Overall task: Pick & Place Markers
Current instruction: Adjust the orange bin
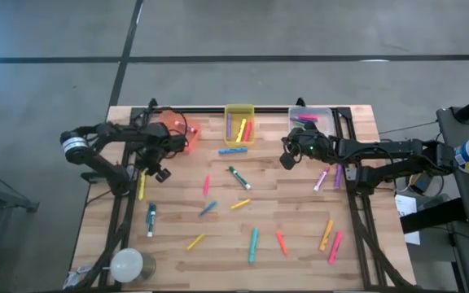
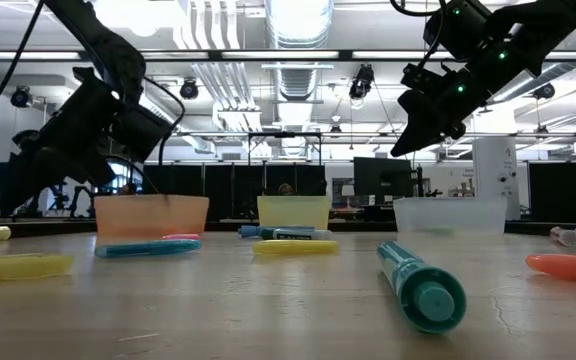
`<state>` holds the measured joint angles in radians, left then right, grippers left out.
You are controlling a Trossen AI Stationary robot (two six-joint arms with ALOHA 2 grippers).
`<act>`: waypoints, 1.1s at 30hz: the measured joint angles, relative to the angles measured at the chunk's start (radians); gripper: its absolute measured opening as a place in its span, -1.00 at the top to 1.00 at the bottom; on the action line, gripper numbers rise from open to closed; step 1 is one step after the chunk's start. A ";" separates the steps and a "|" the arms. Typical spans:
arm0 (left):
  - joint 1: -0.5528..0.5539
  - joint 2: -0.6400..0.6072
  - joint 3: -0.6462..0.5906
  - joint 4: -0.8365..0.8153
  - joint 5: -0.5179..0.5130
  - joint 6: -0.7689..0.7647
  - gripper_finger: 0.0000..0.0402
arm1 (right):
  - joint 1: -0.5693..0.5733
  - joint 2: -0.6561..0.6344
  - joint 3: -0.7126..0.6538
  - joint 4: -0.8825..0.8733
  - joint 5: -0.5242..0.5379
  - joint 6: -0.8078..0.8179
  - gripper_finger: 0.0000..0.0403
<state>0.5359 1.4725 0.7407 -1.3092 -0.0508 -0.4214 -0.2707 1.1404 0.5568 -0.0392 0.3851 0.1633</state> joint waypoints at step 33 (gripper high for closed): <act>-0.299 -0.077 0.071 0.689 -0.099 0.354 0.66 | 0.000 0.000 0.006 0.033 0.000 -0.020 0.91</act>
<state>0.2372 1.3951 0.8113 -0.6202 -0.1500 -0.0674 -0.2707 1.1400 0.5629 -0.0065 0.3847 0.1429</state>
